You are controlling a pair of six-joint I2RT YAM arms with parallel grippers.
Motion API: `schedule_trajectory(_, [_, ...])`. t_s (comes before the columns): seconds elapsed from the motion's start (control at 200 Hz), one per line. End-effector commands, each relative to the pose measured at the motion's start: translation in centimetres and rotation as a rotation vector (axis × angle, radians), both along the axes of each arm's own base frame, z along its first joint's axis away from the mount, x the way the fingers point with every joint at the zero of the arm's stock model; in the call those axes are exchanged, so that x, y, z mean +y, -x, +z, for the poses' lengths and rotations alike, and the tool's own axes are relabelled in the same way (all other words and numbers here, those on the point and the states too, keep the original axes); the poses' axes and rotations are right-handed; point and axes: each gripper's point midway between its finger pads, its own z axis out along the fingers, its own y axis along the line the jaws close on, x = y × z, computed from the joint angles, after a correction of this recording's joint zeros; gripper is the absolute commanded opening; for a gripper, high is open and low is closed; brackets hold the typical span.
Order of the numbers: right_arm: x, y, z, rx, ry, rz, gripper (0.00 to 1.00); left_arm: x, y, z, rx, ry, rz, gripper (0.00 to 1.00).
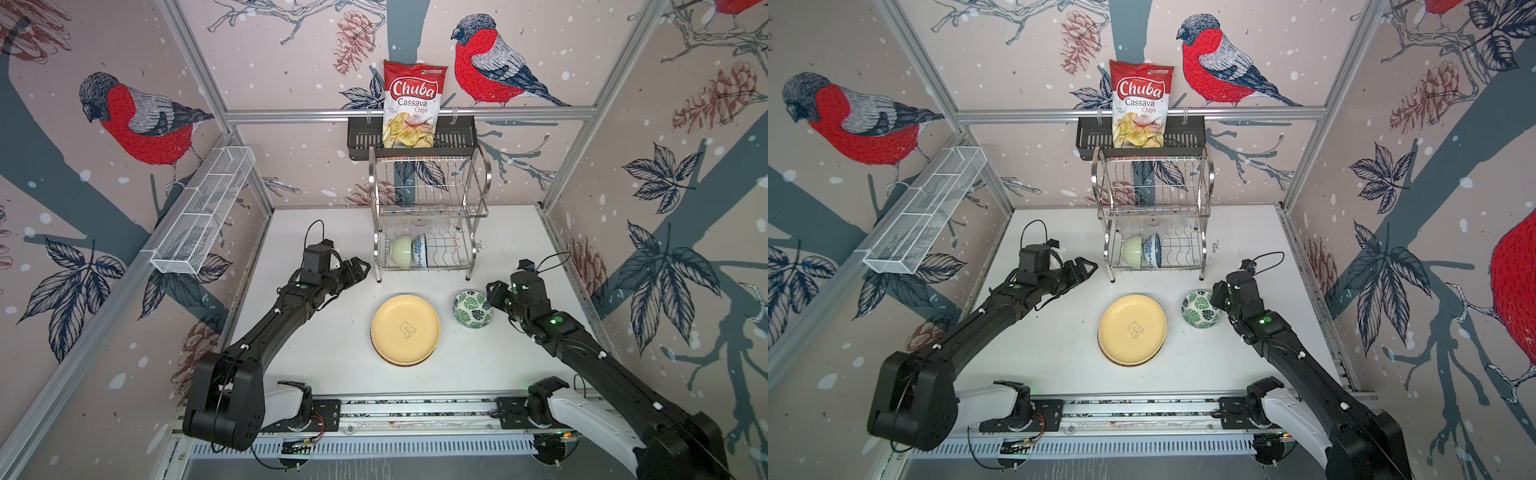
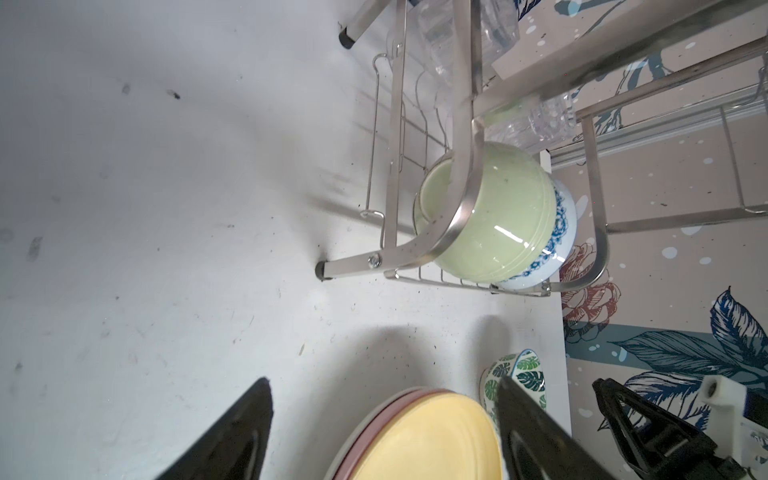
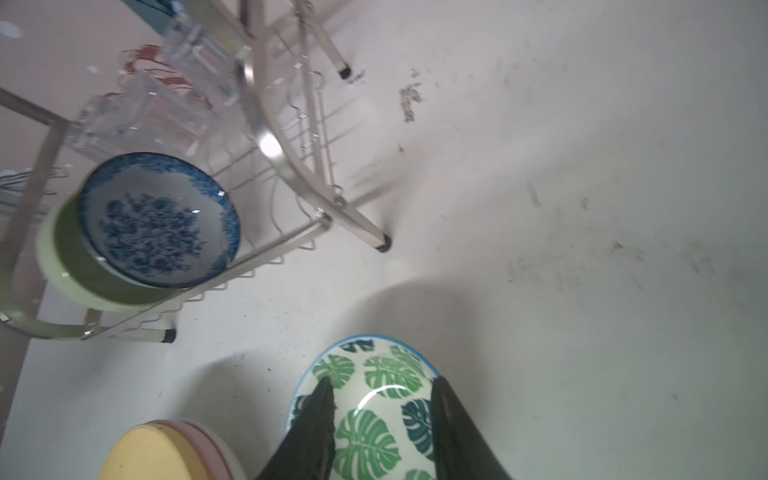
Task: Unload the mixed dishes from the dish rack
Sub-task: 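Open the right gripper and release the green-leaf bowl on the table, then move the right gripper to the blue-floral bowl while the left reaches the rack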
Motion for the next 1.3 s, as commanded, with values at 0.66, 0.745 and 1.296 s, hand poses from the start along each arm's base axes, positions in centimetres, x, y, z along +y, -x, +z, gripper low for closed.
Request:
schedule_trajectory(0.66, [18.3,-8.5,4.4,-0.246,-0.123,0.612,0.42,-2.3,-7.0,-0.8,-0.068,-0.089,0.003,0.71])
schedule_trajectory(0.745, [18.6,-9.5,4.0,-0.241,-0.121,0.609,0.42,-2.8,-7.9,-0.2,-0.08,-0.082,-0.005,0.66])
schedule_trajectory(1.296, [20.5,-13.5,1.8,-0.199,-0.216,0.61,0.35,-3.3,-8.3,-1.5,-0.053,-0.075,-0.033,0.47])
